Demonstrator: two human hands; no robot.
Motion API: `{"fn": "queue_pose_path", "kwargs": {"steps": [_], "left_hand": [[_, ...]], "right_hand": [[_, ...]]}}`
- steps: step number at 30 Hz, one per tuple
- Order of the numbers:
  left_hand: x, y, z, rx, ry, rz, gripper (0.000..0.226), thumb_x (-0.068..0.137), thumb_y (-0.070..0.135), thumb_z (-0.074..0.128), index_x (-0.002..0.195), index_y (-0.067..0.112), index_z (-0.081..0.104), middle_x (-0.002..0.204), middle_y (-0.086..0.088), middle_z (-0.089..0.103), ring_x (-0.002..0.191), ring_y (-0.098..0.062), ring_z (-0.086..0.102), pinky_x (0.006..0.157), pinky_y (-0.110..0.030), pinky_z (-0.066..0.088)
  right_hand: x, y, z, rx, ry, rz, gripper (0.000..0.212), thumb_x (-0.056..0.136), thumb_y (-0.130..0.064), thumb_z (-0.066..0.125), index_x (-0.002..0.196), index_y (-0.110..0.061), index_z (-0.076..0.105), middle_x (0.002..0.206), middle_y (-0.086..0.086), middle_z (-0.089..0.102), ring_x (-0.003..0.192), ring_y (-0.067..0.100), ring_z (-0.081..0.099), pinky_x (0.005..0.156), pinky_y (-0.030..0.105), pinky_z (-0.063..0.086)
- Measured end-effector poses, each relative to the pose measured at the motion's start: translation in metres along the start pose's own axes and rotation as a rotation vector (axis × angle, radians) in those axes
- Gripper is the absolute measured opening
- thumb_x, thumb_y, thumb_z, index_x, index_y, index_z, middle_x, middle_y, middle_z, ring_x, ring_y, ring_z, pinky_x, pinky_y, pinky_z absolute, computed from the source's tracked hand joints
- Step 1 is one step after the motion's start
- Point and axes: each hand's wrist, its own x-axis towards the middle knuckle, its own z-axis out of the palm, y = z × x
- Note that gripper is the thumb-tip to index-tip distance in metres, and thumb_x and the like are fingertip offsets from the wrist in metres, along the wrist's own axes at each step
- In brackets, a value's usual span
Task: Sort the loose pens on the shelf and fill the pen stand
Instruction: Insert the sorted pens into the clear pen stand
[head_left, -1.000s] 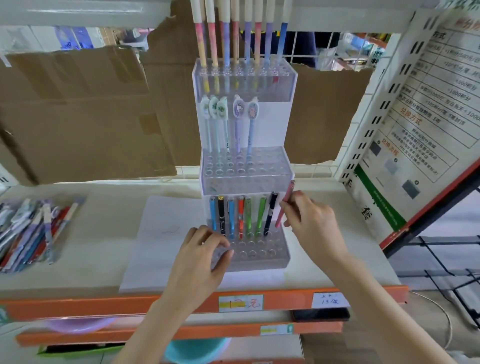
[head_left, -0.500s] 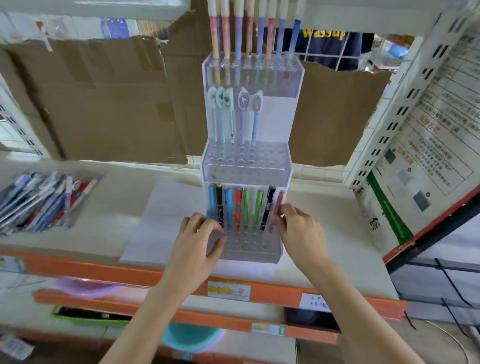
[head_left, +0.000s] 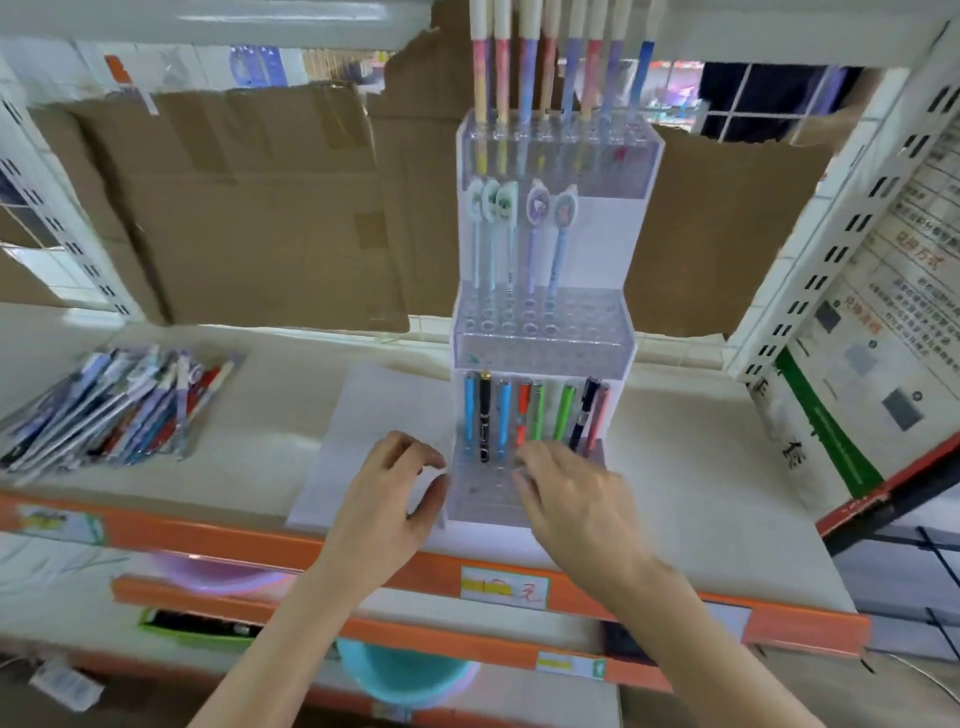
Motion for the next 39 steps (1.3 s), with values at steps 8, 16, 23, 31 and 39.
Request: {"fn": "queue_pose_path", "kwargs": {"steps": [8,16,23,31,39], "left_hand": [[-0.02,-0.114,-0.08,0.211,-0.032,-0.254,0.017,0.081,0.024,0.058,0.088,0.009,0.064,0.089,-0.008,0.059,0.08,-0.031,0.06,0.071,-0.039,0.052],[-0.015,-0.203,-0.146,0.388,0.096,-0.625,0.03,0.082,0.015,0.064,0.108,-0.001,0.061,0.114,-0.024,0.05,0.111,-0.044,0.042,0.096,-0.048,0.033],[0.013,-0.248,-0.153,0.415,-0.093,-0.829,0.063,0.093,0.049,0.042,0.137,0.004,0.033,0.145,-0.02,0.029,0.136,-0.037,0.021,0.108,-0.048,0.023],[0.03,-0.25,-0.131,0.47,-0.052,-0.736,0.087,0.078,0.065,0.056,0.132,0.0,0.034,0.139,-0.018,0.038,0.132,-0.035,0.031,0.106,-0.044,0.027],[0.031,-0.234,-0.107,0.497,-0.108,-0.68,0.097,0.064,0.076,0.06,0.117,-0.004,0.048,0.115,-0.02,0.054,0.104,-0.034,0.054,0.086,-0.038,0.044]], "right_hand": [[0.069,-0.125,0.069,0.173,-0.225,-0.285,0.019,0.066,-0.019,0.073,0.083,-0.015,0.065,0.073,0.0,0.06,0.062,0.02,0.063,0.037,0.024,0.045],[0.143,-0.207,0.143,0.318,-0.557,-0.106,0.029,0.095,-0.02,0.042,0.119,-0.008,0.053,0.122,0.01,0.054,0.111,0.03,0.054,0.088,0.033,0.043],[0.198,-0.26,0.187,0.576,-0.632,0.269,0.026,0.094,-0.029,0.045,0.078,-0.012,0.056,0.092,0.017,0.067,0.093,0.034,0.064,0.063,0.027,0.04],[0.21,-0.259,0.178,0.666,-0.761,0.492,0.022,0.082,-0.003,0.045,0.067,-0.006,0.061,0.055,0.008,0.057,0.028,0.008,0.046,0.035,0.017,0.041],[0.186,-0.221,0.158,0.677,-0.633,0.56,0.018,0.083,-0.006,0.045,0.08,-0.004,0.063,0.071,0.021,0.067,0.055,0.024,0.055,0.055,0.028,0.046]]}}
